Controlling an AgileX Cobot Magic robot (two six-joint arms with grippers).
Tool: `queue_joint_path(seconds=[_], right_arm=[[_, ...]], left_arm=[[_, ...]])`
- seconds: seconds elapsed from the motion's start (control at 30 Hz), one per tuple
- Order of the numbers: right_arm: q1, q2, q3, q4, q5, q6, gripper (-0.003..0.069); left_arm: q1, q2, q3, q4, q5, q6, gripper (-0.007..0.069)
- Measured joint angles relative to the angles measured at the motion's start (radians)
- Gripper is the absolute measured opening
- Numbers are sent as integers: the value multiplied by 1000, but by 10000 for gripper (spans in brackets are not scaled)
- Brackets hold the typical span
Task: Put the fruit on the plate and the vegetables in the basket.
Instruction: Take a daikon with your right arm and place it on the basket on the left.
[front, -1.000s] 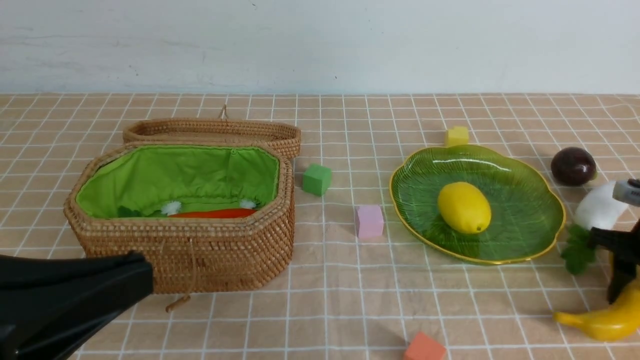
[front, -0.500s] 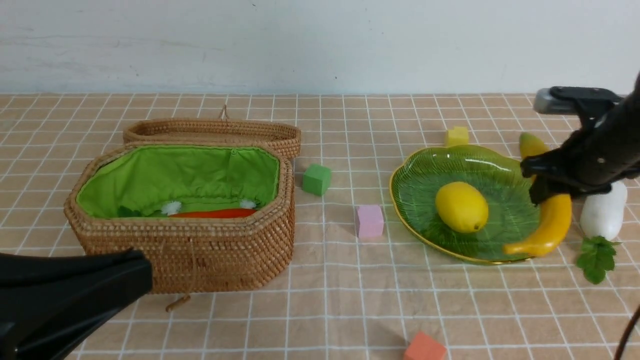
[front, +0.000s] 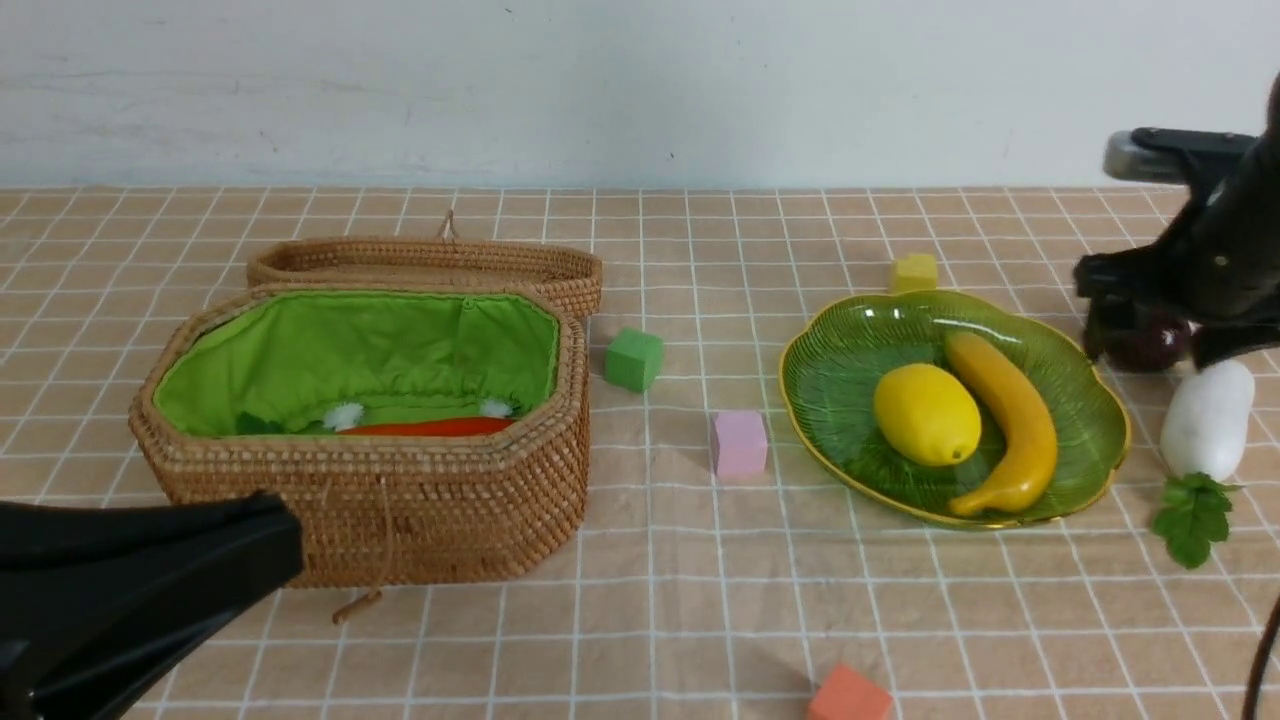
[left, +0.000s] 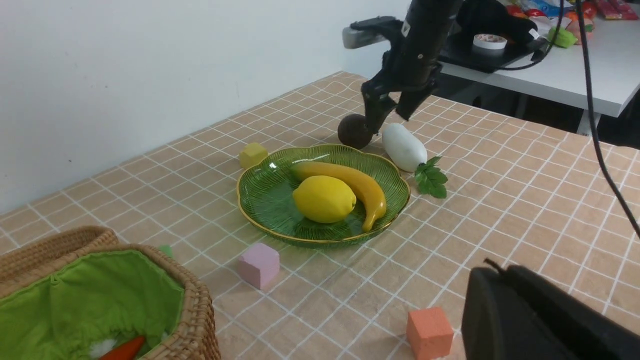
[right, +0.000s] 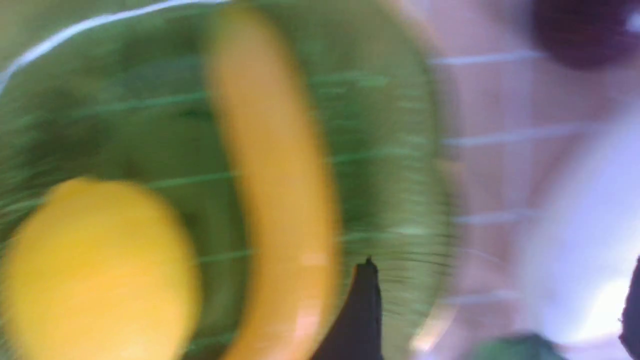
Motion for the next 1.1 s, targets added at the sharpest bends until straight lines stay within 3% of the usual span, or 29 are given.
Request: queue_joint_path(seconds=[0.17, 0.3, 0.5, 0.73, 0.93, 1.07, 1.1], right_arm=[[-122, 40, -1, -9, 7, 136, 597], [-163, 119, -2, 97, -54, 110, 587], [-162, 212, -7, 243, -120, 2, 587], [-163, 227, -9, 238, -111, -21, 539], [-161, 125, -4, 116, 90, -11, 539], [-118, -1, -3, 130, 181, -13, 539], [-67, -69, -3, 167, 189, -43, 539]], left_arm=[[0, 0, 0, 0, 0, 0, -5], [0, 0, 0, 0, 3, 0, -5], [0, 0, 0, -1, 7, -3, -5], [0, 0, 0, -1, 19, -4, -5], [0, 0, 0, -1, 11, -16, -5], [0, 0, 0, 9, -52, -66, -5], [0, 0, 0, 22, -93, -101, -5]])
